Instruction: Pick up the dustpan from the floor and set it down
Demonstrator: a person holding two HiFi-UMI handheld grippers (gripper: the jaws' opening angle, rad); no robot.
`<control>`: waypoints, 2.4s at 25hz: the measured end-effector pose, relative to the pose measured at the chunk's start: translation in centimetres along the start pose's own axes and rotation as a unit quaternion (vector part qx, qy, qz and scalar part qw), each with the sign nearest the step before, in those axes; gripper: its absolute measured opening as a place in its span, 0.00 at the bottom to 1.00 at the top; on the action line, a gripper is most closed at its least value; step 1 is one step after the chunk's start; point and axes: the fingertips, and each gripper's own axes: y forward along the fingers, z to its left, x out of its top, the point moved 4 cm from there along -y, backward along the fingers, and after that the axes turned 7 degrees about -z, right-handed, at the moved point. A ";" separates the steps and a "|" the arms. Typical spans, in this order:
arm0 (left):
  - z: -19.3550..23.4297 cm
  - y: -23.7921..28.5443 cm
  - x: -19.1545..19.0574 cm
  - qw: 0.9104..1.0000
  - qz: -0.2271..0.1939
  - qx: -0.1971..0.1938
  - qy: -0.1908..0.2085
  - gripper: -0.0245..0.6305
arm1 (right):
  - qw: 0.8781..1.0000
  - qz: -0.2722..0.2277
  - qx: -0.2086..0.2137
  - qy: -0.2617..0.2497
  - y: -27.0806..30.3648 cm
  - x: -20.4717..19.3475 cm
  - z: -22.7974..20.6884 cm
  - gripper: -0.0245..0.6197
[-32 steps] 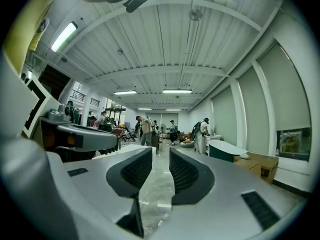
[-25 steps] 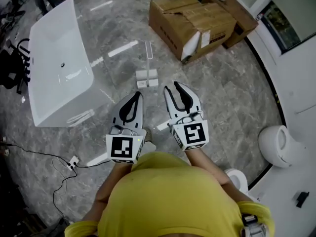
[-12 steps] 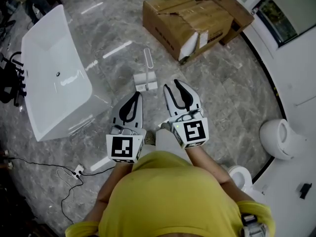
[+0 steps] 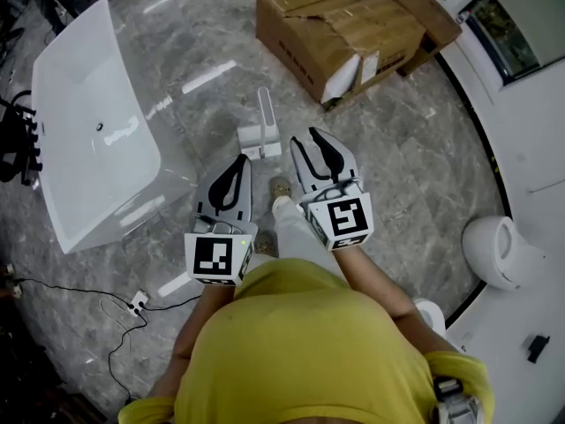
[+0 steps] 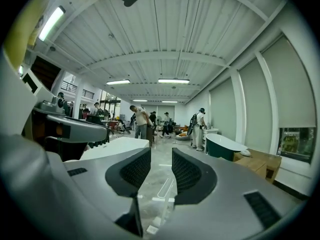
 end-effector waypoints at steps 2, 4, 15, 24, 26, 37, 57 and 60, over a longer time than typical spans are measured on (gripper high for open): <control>1.0 1.9 0.1 1.000 -0.001 0.006 0.000 0.04 | 1.000 0.008 0.014 0.001 1.8 -0.7 -0.9 0.25; 2.1 3.9 0.0 1.000 0.001 0.013 0.003 0.04 | 0.999 0.016 0.028 0.002 3.7 -1.4 -1.6 0.25; 5.9 12.9 -1.8 0.999 0.021 0.046 -0.002 0.04 | 0.989 0.074 0.124 0.010 11.6 -6.5 -4.7 0.27; 7.7 16.9 -4.5 0.996 0.061 0.065 -0.002 0.04 | 0.967 0.137 0.209 0.049 15.4 -11.3 -5.2 0.29; 8.0 17.2 -5.3 0.995 0.071 0.066 -0.005 0.04 | 0.962 0.155 0.216 0.057 15.8 -12.6 -5.1 0.29; 9.0 18.8 -7.8 0.992 0.120 0.037 -0.009 0.04 | 0.927 0.235 0.234 0.176 16.4 -17.6 -4.2 0.39; 10.2 18.7 -8.5 0.990 0.140 0.024 -0.012 0.04 | 0.817 0.305 0.297 0.390 18.0 -22.2 -1.4 0.32; 10.4 18.4 -8.6 0.989 0.142 0.025 -0.012 0.04 | 0.817 0.306 0.290 0.393 18.5 -22.1 -1.3 0.31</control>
